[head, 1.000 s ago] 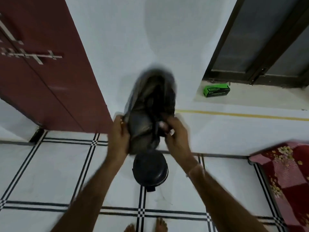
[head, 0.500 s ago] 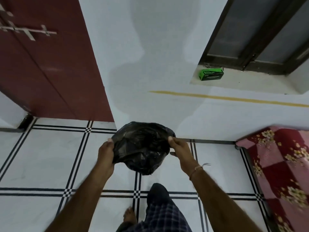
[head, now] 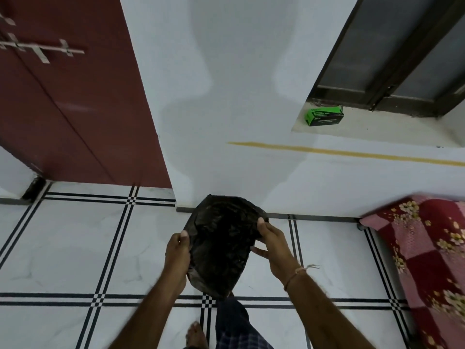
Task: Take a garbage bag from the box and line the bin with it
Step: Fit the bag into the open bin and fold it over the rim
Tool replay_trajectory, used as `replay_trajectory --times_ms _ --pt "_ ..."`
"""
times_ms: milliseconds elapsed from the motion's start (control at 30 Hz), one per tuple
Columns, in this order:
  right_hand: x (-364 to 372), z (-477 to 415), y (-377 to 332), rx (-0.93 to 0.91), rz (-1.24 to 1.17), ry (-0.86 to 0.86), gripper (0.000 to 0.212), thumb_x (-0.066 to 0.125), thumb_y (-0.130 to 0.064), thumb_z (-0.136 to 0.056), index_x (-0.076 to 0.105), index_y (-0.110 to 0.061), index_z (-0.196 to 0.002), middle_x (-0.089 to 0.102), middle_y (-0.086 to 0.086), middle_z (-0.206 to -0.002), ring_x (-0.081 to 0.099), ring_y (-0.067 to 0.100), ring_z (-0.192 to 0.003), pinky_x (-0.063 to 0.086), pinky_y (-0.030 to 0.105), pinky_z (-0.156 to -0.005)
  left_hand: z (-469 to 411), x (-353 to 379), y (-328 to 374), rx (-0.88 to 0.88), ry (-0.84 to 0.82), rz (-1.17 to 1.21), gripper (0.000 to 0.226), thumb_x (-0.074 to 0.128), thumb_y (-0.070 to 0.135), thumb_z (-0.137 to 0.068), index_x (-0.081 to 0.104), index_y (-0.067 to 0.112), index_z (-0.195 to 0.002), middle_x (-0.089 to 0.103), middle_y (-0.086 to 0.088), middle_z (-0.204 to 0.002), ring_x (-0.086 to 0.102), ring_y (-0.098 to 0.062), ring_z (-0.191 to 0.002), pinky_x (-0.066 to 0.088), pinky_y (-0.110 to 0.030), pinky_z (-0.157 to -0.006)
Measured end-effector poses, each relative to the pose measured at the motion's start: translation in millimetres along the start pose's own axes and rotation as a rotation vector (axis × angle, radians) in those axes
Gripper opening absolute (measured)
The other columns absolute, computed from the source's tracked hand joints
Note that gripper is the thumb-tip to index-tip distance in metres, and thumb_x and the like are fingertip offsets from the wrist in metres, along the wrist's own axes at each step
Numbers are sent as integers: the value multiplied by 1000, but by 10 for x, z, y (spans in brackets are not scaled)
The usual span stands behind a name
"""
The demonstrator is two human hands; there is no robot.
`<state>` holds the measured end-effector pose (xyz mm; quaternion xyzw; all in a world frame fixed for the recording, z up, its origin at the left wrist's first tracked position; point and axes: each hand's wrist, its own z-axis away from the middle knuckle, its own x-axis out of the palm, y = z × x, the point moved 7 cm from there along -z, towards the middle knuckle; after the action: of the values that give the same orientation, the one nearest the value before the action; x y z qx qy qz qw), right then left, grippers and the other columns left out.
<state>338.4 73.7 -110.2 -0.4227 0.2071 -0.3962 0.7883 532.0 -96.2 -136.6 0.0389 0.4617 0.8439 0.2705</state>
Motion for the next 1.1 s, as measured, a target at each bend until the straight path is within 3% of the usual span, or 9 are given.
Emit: replay_trajectory --times_ms 233,467,533,600,667,767,900,1000,1100 --pt "-89 -782 658 76 -87 -19 41 43 -49 -105 69 -28 -129 73 -4 -128 62 16 -127 61 39 -91 -695 709 -855 -347 -86 97 45 39 44 -107 66 9 -114 71 -18 -112 69 -35 -101 59 -51 -90" --pt "-331 -2158 1642 139 -186 43 54 39 -60 -101 67 -25 -133 70 -2 -132 59 18 -131 47 52 -110 -1919 1725 -1921 -640 -108 375 48 41 42 -108 57 5 -134 66 -19 -126 64 -37 -112 53 -52 -100" --pt "-425 -2537 1897 145 -244 74 57 35 -60 -103 64 -25 -136 70 -4 -134 59 16 -131 46 50 -109 -2208 2060 -2128 -689 -102 462 44 44 40 -107 55 5 -132 65 -20 -119 63 -37 -106 52 -54 -99" --pt "-425 -2913 2194 153 -242 63 54 33 -59 -103 64 -27 -133 73 -7 -128 64 12 -124 49 45 -106 -2518 2316 -2340 -734 -63 507 39 50 44 -104 57 9 -119 67 -18 -109 65 -36 -95 56 -54 -85" --pt "-334 -3220 2520 180 -236 20 47 34 -57 -104 66 -29 -122 77 -10 -116 71 8 -111 53 39 -100 -2987 2360 -2688 -665 -1 484 44 54 55 -98 62 16 -116 71 -15 -113 68 -34 -96 58 -50 -82" --pt "-241 -3601 2819 207 -155 11 39 42 -55 -102 69 -29 -115 77 -7 -118 71 11 -111 55 35 -99 -3612 2065 -3057 -451 59 339 63 56 75 -82 71 25 -116 73 -9 -122 69 -33 -111 55 -53 -98" --pt "-367 -3865 3158 170 -195 133 42 52 -47 -101 73 -14 -118 74 6 -123 67 23 -121 55 37 -103 -3764 1479 -3084 -367 162 302 47 40 39 -108 54 6 -139 60 -11 -132 63 -26 -114 50 -38 -99" --pt "-334 -3917 3297 165 -166 65 39 56 -45 -100 74 -13 -113 75 6 -123 65 24 -124 53 40 -106 -3812 1136 -3122 -338 269 377 30 35 32 -111 57 19 -97 63 0 -111 61 -11 -89 49 -27 -88" --pt "-230 -3971 3413 182 -86 -3 47 57 -56 -96 72 -17 -117 75 2 -123 68 19 -120 53 40 -106 -3858 1137 -3115 -270 262 371 23 48 20 -106 67 14 -94 70 -3 -95 67 -26 -96 58 -33 -78"
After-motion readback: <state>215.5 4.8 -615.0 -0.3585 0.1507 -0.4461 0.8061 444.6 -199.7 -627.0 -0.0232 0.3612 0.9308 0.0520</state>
